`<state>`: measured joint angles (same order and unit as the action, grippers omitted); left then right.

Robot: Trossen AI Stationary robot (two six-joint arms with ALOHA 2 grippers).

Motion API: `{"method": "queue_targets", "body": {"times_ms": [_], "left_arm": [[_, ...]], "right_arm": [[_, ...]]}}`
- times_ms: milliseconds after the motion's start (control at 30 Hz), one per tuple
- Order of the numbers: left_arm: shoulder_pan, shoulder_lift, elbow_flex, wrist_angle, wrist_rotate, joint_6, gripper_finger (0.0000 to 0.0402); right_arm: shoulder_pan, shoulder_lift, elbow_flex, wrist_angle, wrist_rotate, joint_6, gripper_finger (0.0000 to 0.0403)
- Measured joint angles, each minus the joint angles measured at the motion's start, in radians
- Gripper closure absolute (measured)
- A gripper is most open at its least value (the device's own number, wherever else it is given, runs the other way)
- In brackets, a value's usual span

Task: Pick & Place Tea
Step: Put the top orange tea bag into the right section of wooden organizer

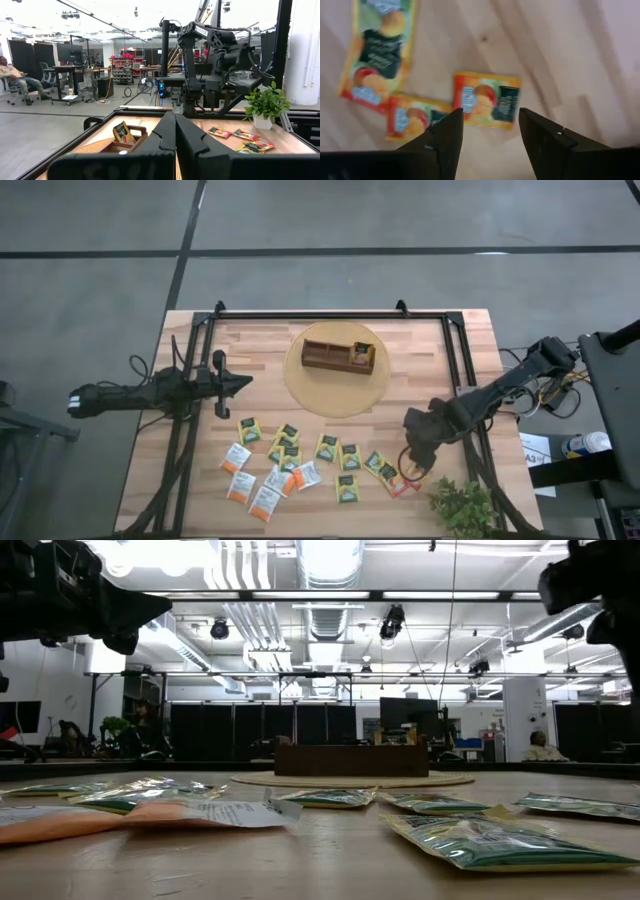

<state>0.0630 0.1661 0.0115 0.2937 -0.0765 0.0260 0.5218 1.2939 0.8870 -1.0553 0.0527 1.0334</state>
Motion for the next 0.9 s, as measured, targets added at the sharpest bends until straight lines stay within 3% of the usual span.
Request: {"method": "queue_targets", "body": {"times_ms": [167, 533, 900], "left_arm": [[0.000, 0.000, 0.000, 0.000, 0.000, 0.000, 0.0402], [0.000, 0.000, 0.000, 0.000, 0.000, 0.000, 0.0402], [0.000, 0.000, 0.000, 0.000, 0.000, 0.000, 0.0402]], "right_arm": [[0.000, -0.004, -0.063, 0.088, -0.033, 0.042, 0.0202], [-0.015, -0.012, -0.186, 0.102, -0.055, 0.083, 0.0202], [-0.054, 0.024, -0.251, 0.208, -0.061, 0.005, 0.0202]]}}
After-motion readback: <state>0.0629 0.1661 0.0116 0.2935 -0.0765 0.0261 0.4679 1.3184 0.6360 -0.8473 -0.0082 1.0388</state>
